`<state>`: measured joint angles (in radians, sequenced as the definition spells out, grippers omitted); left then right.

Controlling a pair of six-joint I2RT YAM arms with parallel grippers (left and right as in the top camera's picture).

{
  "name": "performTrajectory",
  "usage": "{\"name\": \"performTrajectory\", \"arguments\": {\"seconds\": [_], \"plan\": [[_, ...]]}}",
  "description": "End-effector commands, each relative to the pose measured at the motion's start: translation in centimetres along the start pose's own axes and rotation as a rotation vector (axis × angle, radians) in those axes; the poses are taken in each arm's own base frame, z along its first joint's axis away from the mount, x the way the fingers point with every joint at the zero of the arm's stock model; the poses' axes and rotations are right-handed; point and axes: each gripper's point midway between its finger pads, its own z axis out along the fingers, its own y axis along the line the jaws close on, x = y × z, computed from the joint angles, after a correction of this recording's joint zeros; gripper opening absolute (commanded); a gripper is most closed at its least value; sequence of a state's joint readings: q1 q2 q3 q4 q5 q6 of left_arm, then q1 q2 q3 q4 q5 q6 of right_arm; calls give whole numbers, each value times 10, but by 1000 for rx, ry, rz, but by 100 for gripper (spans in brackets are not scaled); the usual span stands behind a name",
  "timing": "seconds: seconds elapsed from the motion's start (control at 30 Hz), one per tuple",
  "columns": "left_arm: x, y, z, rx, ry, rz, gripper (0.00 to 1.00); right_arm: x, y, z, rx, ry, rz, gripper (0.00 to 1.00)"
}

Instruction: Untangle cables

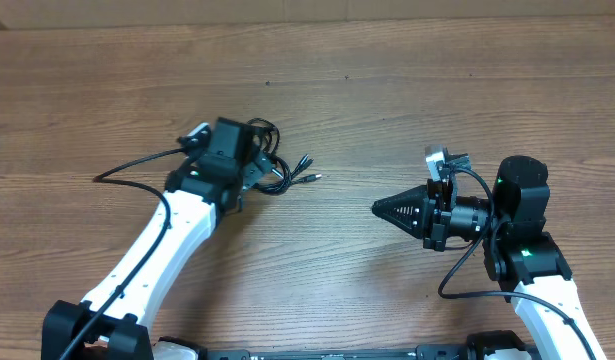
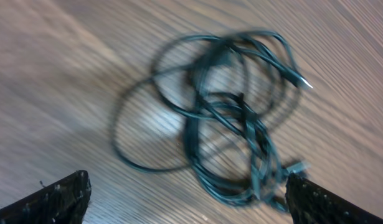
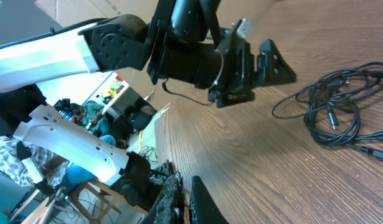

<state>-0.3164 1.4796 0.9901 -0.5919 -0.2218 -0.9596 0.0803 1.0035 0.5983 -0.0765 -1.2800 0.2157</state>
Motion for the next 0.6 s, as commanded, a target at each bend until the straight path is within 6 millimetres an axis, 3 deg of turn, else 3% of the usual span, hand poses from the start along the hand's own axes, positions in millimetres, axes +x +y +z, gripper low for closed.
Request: {"name": "performTrajectory", "arguments": {"seconds": [0.0,0.07,0.3,0.57], "plan": [[-23,24,4,-58,-26,-171,100,-8,2,0,10,-8,-30,4],[-22,27,9,-53,13,-195,100,-9,-1,0,26,-12,-29,4],[18,40,44,-147,183,-255,100,-8,-8,1,44,-12,-10,4],[11,32,69,-130,140,-315,100,-7,-9,1,45,-9,-1,4]]}}
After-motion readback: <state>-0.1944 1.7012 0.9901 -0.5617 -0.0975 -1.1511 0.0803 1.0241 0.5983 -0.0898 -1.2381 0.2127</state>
